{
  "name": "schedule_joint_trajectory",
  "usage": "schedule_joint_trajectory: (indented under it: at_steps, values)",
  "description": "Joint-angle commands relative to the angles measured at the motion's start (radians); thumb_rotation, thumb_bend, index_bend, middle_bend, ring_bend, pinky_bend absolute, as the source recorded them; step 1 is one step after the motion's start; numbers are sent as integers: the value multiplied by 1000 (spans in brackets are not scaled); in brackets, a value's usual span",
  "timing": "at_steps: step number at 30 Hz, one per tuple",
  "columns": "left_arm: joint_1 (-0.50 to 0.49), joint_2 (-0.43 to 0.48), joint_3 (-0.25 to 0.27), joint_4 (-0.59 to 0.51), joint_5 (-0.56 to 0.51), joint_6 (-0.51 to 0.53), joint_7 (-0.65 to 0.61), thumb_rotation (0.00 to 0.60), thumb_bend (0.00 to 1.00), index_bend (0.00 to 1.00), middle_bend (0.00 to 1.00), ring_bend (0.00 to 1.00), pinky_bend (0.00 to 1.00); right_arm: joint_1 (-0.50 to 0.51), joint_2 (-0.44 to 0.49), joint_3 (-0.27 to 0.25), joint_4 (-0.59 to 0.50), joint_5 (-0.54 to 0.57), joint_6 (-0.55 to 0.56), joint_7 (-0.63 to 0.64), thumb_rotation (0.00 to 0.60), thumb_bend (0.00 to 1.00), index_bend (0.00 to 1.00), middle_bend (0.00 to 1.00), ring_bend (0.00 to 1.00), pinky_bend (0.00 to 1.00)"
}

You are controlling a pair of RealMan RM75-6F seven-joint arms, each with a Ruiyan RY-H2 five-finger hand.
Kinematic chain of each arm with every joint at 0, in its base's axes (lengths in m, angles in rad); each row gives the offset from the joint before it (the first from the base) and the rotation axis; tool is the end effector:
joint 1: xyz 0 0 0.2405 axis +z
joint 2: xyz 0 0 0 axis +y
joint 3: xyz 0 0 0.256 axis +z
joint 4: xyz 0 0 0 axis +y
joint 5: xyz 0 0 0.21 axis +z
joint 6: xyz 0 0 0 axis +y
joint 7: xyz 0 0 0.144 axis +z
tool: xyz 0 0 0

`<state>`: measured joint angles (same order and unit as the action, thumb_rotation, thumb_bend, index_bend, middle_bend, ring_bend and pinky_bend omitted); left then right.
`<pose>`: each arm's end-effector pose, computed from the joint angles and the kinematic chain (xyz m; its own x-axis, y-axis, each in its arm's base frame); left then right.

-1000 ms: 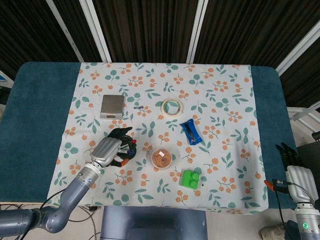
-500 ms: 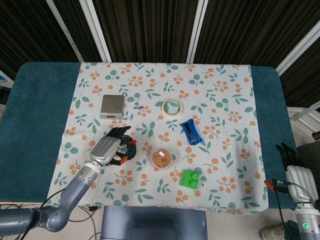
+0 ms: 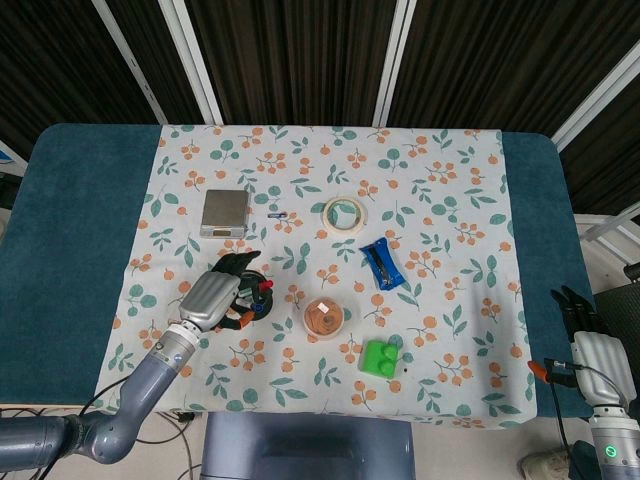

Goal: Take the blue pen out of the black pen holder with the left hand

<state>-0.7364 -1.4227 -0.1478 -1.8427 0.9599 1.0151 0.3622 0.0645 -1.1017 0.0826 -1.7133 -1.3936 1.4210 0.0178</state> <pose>-0.1154 0.2969 0.0036 0.2691 0.4144 0.8694 0.9359 -0.3257 -0.1345 -0.3099 -0.1792 0.1561 0.2830 -0.0449 0.9581 -0.9525 0.1041 0.2862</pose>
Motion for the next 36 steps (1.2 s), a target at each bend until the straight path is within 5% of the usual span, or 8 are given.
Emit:
schedule_joint_trajectory:
  at_steps: [1, 27, 36]
  values:
    - [-2, 0, 2, 0, -5, -1, 2, 600, 322, 505, 14, 0, 0, 0, 0, 0, 0, 1, -1, 0, 600, 129, 74, 0, 42, 169]
    - [-1, 27, 1, -16, -7, 5, -19, 600, 359, 556, 14, 0, 0, 2, 4, 0, -7, 8, -10, 2, 600, 129, 74, 0, 42, 169]
    - [33, 170, -15, -154, 48, -8, -119, 600, 359, 563, 14, 0, 0, 2, 2, -1, -5, 9, -9, -1, 600, 129, 74, 0, 43, 169]
